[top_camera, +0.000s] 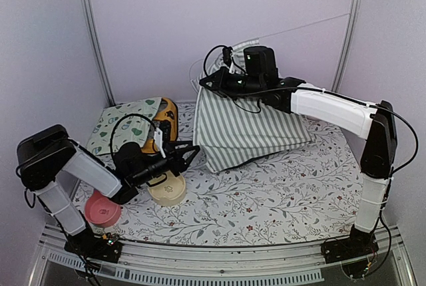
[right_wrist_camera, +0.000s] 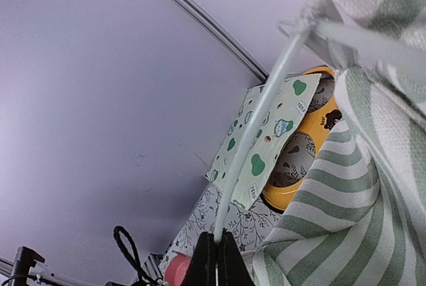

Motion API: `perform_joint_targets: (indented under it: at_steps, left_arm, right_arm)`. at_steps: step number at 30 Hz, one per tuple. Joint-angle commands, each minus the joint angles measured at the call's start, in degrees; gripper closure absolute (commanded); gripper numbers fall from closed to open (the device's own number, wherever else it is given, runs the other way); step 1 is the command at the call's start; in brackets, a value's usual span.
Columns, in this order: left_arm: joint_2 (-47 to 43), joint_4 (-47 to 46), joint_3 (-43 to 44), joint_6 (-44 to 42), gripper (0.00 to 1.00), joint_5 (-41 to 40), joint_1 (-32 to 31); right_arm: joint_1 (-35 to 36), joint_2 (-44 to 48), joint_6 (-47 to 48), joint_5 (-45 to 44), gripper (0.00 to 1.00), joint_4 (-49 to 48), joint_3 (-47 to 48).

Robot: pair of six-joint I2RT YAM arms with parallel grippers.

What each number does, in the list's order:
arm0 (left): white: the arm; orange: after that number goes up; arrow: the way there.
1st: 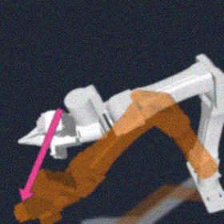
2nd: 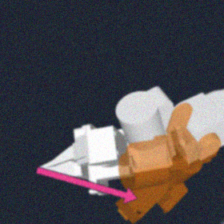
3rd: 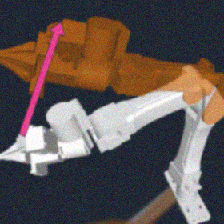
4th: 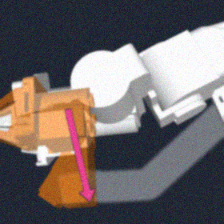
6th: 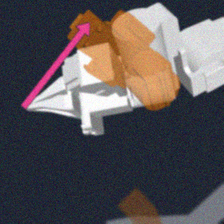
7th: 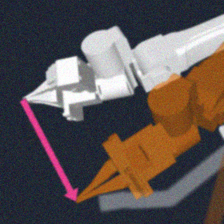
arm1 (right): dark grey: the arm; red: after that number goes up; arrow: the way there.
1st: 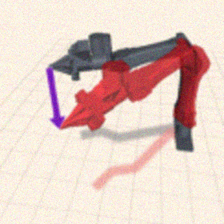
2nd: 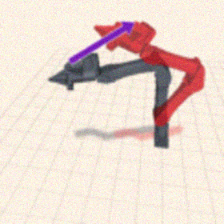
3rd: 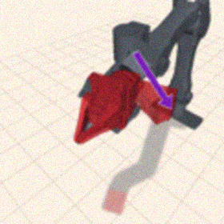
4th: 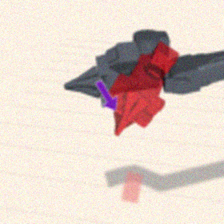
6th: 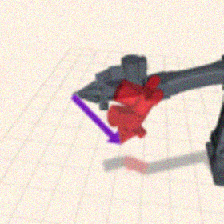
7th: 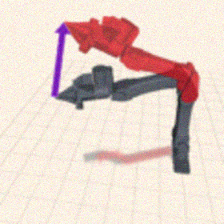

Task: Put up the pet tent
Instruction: Adjust the tent at the center of the board.

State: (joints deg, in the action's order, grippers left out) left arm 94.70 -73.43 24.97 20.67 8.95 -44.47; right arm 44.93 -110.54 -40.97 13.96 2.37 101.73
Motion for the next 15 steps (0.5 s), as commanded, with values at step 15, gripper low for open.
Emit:
perform_joint_targets:
  at_steps: [15]
  left_arm:
    - [14.5, -21.5, 4.7, 4.6, 0.57, -5.4, -1.0]
  right_arm:
    - [-0.2, 1.8, -4.8, 0.1, 1.00, -8.1, 3.4]
